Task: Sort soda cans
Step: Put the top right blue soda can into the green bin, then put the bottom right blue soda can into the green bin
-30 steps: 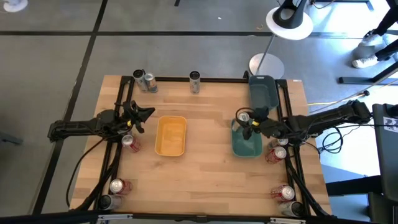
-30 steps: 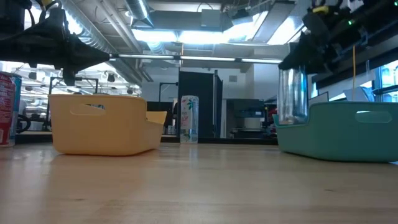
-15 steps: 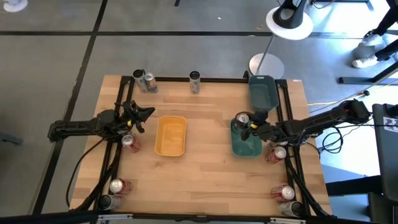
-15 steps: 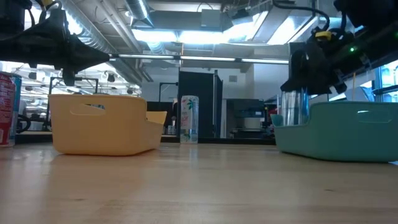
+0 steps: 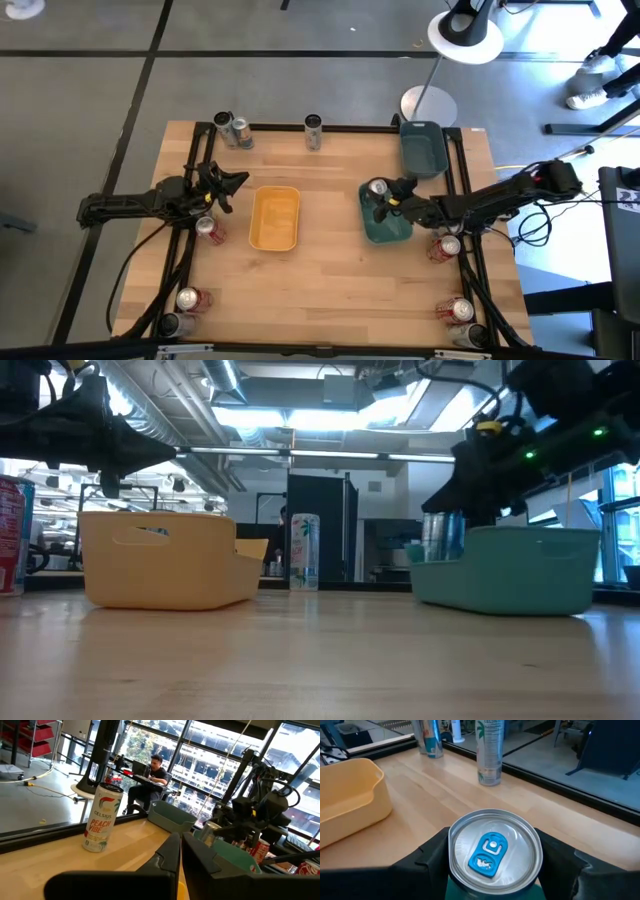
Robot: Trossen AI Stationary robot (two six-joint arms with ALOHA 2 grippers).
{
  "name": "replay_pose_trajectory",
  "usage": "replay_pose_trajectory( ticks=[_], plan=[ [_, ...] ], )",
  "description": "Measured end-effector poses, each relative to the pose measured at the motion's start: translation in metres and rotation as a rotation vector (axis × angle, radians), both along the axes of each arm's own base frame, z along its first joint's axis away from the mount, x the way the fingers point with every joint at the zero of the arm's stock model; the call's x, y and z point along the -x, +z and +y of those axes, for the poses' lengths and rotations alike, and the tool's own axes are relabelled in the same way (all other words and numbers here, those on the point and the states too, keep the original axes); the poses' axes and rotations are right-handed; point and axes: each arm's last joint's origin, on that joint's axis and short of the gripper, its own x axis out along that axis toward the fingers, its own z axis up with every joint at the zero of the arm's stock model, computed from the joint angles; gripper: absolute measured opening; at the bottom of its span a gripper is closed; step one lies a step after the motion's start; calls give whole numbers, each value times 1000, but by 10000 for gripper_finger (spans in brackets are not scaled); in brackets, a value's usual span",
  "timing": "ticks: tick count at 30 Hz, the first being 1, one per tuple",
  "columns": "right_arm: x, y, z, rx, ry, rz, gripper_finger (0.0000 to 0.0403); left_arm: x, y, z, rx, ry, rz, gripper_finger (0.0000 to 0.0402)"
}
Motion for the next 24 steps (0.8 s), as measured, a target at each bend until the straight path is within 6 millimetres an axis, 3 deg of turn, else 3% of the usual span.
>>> replay_pose_trajectory(
  ticks=[9,15,24],
  plan=[
    [-30,3,-6,68,42,77,225,0,0,0,0,0,-1,11],
    [-37,2,-7,79,45,97,227,0,0,0,4,-1,-2,11],
    [-31,10,-8,88,38,97,302,0,0,0,5,-1,-4,11]
  ],
)
